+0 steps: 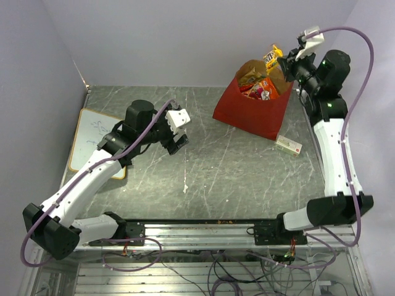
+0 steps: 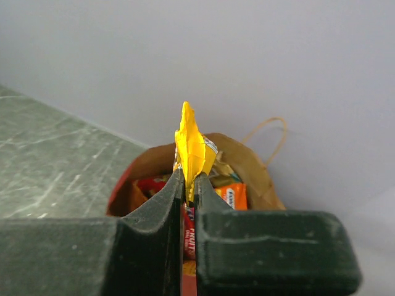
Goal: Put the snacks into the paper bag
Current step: Place the snack in the paper bag.
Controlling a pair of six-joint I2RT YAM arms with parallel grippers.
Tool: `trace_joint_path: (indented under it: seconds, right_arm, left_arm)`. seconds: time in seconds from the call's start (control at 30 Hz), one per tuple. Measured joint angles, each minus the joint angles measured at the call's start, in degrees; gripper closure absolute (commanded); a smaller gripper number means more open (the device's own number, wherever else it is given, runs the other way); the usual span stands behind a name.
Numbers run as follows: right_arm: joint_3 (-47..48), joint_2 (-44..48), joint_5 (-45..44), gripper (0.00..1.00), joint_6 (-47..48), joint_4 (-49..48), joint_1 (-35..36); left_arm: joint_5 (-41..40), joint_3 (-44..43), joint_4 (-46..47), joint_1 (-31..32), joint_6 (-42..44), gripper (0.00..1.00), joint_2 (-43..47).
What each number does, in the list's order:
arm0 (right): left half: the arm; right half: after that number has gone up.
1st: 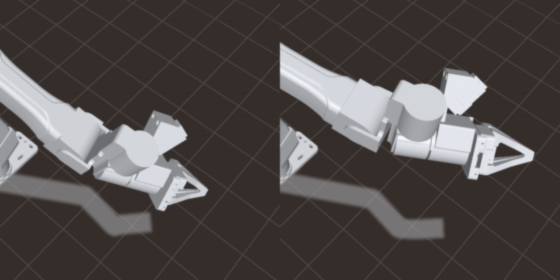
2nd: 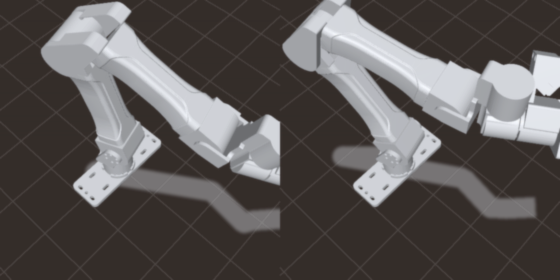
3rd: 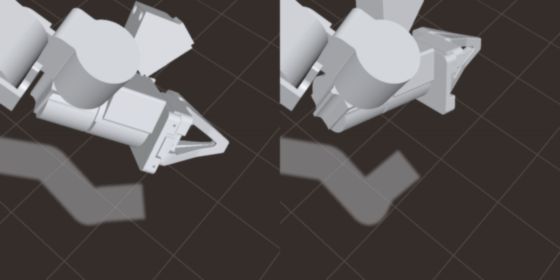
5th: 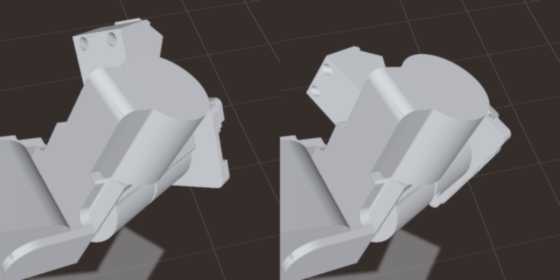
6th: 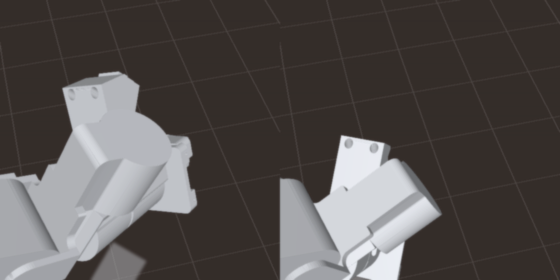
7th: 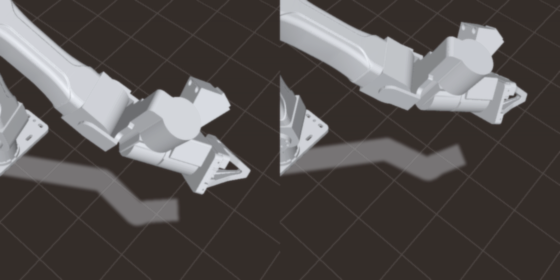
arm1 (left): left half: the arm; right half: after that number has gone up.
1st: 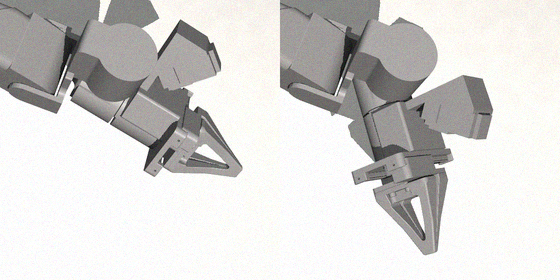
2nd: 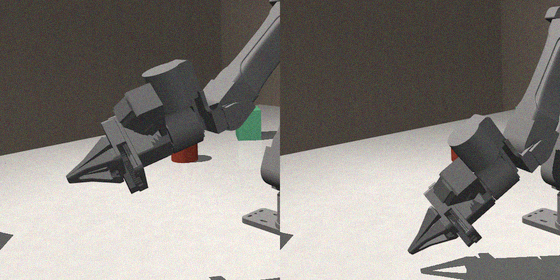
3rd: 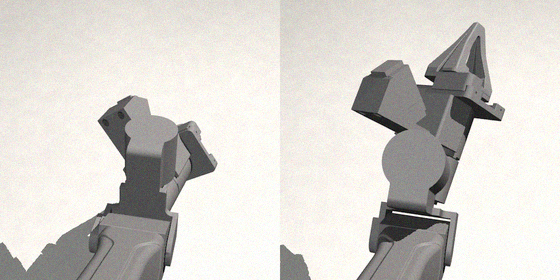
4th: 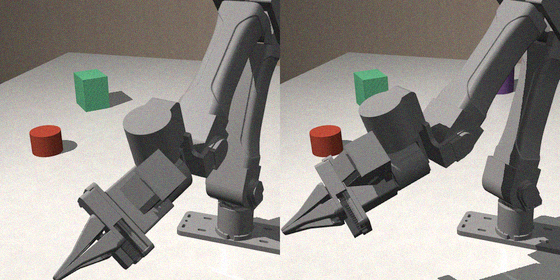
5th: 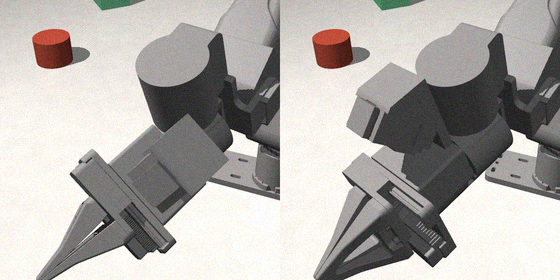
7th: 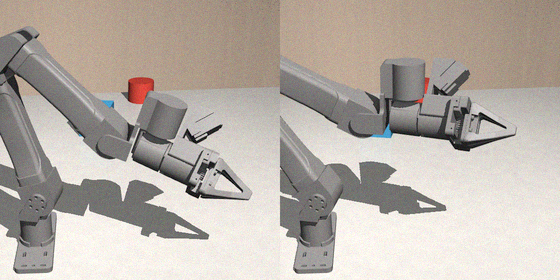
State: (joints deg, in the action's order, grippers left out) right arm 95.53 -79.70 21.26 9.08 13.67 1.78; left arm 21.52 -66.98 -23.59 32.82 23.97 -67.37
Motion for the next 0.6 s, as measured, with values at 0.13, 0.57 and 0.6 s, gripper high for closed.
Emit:
trace_joint_path:
  seconds: [0.13, 0.57, 0.6]
  right_arm:
    - [3.76, -6.03, -4.46, 1.00, 0.85, 0.81, -0.92]
    - [13.90, -23.17, -7.78, 1.00, 3.28, 10.21, -2.73]
    - [14.45, -24.13, -7.76, 1.00, 3.52, 11.37, -2.73]
  left_arm:
    - [-0.61, 0.11, 0.26, -0.11, 0.00, 0.05, 0.74]
    - [-0.96, 1.07, 1.03, -0.74, 0.00, 0.05, 1.44]
    - [-0.96, 1.07, 1.05, -0.76, 0.00, 0.05, 1.51]
